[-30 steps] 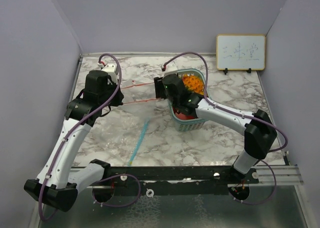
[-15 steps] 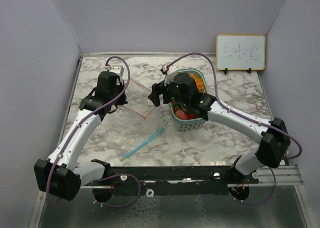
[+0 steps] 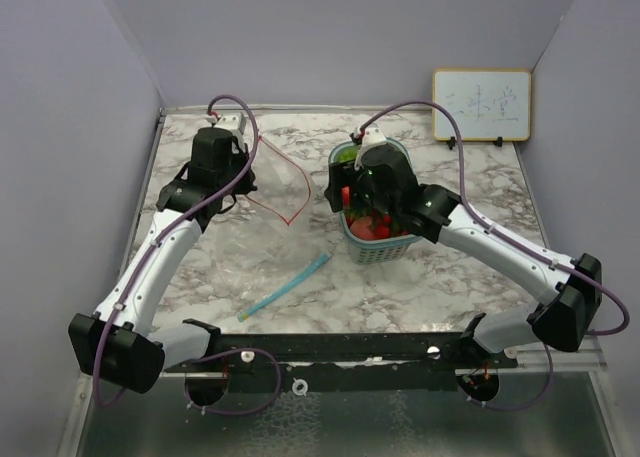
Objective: Place the food in the zip-top bag and seal the zipper
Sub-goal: Open the zipper of the food storage bag, then pick up the fake fruit from the bin.
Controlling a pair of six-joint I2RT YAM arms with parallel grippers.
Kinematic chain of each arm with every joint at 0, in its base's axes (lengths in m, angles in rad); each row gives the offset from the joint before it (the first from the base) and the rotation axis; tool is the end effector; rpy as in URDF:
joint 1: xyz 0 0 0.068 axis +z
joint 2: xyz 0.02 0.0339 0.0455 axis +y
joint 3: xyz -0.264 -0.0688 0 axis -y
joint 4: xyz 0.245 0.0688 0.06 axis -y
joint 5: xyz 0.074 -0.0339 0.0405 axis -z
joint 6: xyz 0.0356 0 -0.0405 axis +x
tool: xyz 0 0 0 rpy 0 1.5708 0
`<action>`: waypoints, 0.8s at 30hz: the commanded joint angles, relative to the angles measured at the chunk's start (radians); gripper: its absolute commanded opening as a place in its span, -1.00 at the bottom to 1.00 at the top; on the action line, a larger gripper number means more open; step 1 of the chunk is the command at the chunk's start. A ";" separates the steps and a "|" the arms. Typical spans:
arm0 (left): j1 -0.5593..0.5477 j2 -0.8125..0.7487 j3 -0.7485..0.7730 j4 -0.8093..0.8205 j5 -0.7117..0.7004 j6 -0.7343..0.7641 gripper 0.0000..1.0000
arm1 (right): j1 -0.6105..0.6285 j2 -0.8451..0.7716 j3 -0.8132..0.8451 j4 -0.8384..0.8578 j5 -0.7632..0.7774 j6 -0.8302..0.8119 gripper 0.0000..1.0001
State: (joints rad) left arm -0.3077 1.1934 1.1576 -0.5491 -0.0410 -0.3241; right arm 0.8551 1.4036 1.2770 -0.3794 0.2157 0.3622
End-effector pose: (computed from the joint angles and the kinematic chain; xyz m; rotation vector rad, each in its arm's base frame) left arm 0.2492 -0.0777 0.3496 -0.0417 2.1723 -0.3202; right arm 0.2169 0.2379 0.3497 -0.3828 2.0711 0.5213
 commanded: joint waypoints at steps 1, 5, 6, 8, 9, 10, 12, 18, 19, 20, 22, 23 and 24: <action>0.005 -0.001 0.107 -0.028 -0.020 0.024 -1.00 | -0.007 -0.034 0.073 -0.253 0.251 0.108 0.59; 0.005 0.006 0.136 -0.045 -0.022 0.040 -1.00 | -0.007 -0.028 0.062 -0.309 0.319 0.169 0.59; 0.005 0.005 0.133 -0.044 -0.016 0.041 -1.00 | -0.007 -0.028 0.050 -0.307 0.325 0.185 0.58; 0.005 0.001 0.119 -0.038 -0.004 0.042 -1.00 | -0.007 -0.021 0.027 -0.303 0.344 0.221 0.55; 0.005 0.000 0.108 -0.031 0.005 0.042 -1.00 | -0.007 -0.016 0.020 -0.306 0.358 0.240 0.54; 0.005 -0.001 0.097 -0.028 0.016 0.040 -1.00 | -0.007 -0.008 0.018 -0.316 0.376 0.264 0.52; 0.005 -0.003 0.076 -0.019 0.033 0.039 -1.00 | -0.007 0.009 0.011 -0.333 0.412 0.309 0.51; 0.004 -0.008 0.044 0.003 0.066 0.038 -1.00 | -0.007 0.062 0.009 -0.279 0.436 0.375 0.51; 0.004 -0.010 0.042 0.003 0.068 0.040 -1.00 | -0.007 0.073 0.010 -0.270 0.435 0.389 0.51; 0.004 -0.013 0.041 0.004 0.070 0.041 -1.00 | -0.007 0.086 0.012 -0.265 0.434 0.406 0.51; 0.004 -0.021 0.032 0.008 0.072 0.043 -1.00 | -0.006 0.116 0.019 -0.256 0.423 0.433 0.51; 0.003 -0.025 0.028 0.010 0.074 0.043 -1.00 | -0.007 0.133 0.023 -0.260 0.419 0.451 0.51; 0.004 -0.027 0.023 0.012 0.076 0.042 -1.00 | -0.006 0.148 0.027 -0.273 0.419 0.470 0.51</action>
State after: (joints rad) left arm -0.3077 1.1934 1.1942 -0.5617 0.0025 -0.2958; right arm 0.8509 1.4963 1.2938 -0.6556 0.6048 0.7307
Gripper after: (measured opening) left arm 0.012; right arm 0.757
